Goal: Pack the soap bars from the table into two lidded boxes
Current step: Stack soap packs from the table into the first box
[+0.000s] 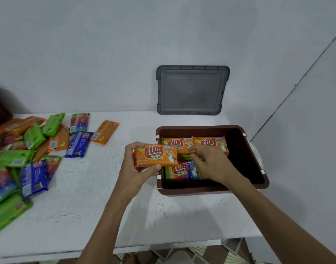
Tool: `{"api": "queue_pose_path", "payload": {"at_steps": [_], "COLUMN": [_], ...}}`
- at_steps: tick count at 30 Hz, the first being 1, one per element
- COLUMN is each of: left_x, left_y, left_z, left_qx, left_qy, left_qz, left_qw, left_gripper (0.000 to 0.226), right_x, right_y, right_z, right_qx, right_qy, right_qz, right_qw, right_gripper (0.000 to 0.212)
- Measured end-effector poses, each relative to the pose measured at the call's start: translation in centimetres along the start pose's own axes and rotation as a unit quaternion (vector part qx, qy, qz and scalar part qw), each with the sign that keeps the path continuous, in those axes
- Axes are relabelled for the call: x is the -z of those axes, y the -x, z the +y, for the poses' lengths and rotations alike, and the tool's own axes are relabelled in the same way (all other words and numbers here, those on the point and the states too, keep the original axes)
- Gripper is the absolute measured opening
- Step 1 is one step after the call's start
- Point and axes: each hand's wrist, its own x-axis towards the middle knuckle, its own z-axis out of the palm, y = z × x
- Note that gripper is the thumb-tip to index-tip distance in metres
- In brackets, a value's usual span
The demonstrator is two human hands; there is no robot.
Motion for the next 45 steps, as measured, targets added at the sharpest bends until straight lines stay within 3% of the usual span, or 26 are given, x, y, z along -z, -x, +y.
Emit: {"api": "queue_pose_path", "payload": {"at_steps": [2,4,6,9,13,17,21,26,31,35,40,45], "left_x": [-0.3,-0.7,-1.1,-1.5,-1.5,-1.6,-1.7,-2.0,-1.7,-0.4,5.1,13.0], "left_y": [-0.1,0.0,-0.1,-0.2,-1.1,-1.8,-1.7,-1.8,-1.6,-0.9,-1.1,-4.0], "left_z": [0.5,1.0,1.4,1.8,1.3,-0.9,-2.8,-3.2,-3.9,-4.5,-5.3,-6.0], "left_qx": [-0.007,-0.015,-0.023,-0.031,-0.120,-0.155,-0.163,-0.161,-0.162,-0.180,-0.150,-0.065], "left_qy": [0.014,0.035,0.034,-0.033,-0.234,-0.328,-0.328,-0.319,-0.330,-0.343,-0.362,-0.428], "left_qz": [-0.002,-0.014,-0.040,-0.079,-0.082,-0.045,-0.044,-0.033,-0.044,-0.049,-0.001,0.091], "left_qw": [1.000,0.999,0.998,0.996,0.961,0.931,0.930,0.934,0.929,0.920,0.920,0.897], "left_gripper": [0.062,0.061,0.060,0.057,0.039,0.034,0.034,0.034,0.040,0.035,0.033,0.031], "right_x": [0.7,1.2,1.4,2.2,4.8,7.3,6.4,2.4,2.0,2.1,1.7,-2.4], "right_y": [0.2,0.7,1.1,1.6,2.6,3.9,3.5,2.3,1.9,1.3,-1.5,-7.0], "right_z": [-1.5,-2.8,-3.2,-2.7,0.1,4.1,6.9,7.7,6.0,3.2,-4.1,-11.5], "right_qx": [-0.017,-0.031,-0.038,-0.050,-0.056,-0.106,-0.157,-0.143,-0.128,-0.120,-0.012,0.106], "right_qy": [-0.193,-0.371,-0.463,-0.505,-0.439,-0.360,-0.239,-0.059,0.173,0.184,0.103,0.031], "right_qz": [-0.019,-0.073,-0.095,-0.082,-0.059,-0.063,-0.085,-0.102,-0.105,-0.045,0.057,0.049], "right_qw": [0.981,0.925,0.880,0.858,0.895,0.925,0.955,0.983,0.971,0.975,0.993,0.993], "right_gripper": [0.029,0.037,0.040,0.033,0.032,0.027,0.027,0.021,0.030,0.032,0.028,0.032]}}
